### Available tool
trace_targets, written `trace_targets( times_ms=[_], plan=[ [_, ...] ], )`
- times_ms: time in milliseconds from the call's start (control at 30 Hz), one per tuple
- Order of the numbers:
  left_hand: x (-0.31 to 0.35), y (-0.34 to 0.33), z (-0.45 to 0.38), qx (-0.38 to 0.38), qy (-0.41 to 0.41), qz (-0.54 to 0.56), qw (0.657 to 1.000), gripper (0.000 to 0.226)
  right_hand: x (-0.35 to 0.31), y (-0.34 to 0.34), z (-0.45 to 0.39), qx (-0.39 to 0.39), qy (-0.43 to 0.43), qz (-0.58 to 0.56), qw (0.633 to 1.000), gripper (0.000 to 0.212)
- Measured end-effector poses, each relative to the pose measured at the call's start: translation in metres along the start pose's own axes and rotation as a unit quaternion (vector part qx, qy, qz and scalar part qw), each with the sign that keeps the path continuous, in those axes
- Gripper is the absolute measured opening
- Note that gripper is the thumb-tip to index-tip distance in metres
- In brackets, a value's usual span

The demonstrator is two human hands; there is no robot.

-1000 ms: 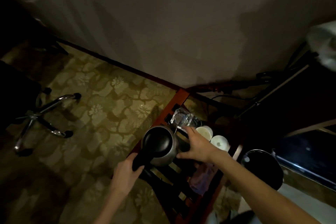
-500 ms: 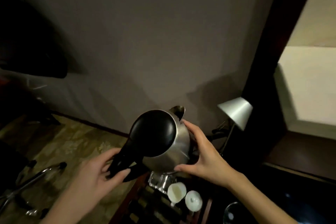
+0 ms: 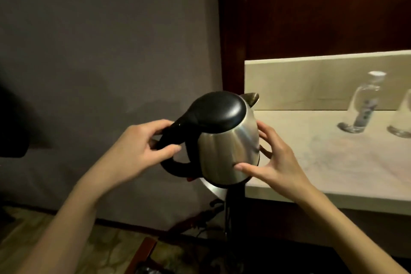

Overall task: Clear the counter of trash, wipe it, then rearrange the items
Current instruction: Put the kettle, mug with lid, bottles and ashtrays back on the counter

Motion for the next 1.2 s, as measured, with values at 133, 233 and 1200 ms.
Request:
trace_targets(
  times_ms=[133,233,1200],
  plan=[
    [0.029,-0.029,-0.054,-0.018,-0.027,0.004,0.999,0.025,0.027,0.053,0.018,0.025,-0.017,-0.005,1.000,0.097],
    [0.047,-0.058,-0.091,-0.044,-0.035,0.019,0.998,0.021,0.046,0.087,0.033,0.036,-0.029,-0.007,0.999,0.090],
    [0.094,-0.164,-0.309,-0.104,0.007,0.059,0.993,0.024,0.190,0.238,0.032,0.072,-0.120,-0.023,0.990,0.069]
  ],
)
Point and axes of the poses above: each hand's wrist, its own z-axis away from the middle knuckle, its own y-axis out of the back of the hand, x = y × z, the point moved 9 cm from there along -z, towards the middle knuckle, and after that the axes turned 15 degrees about -x, right-handed, at the moved point
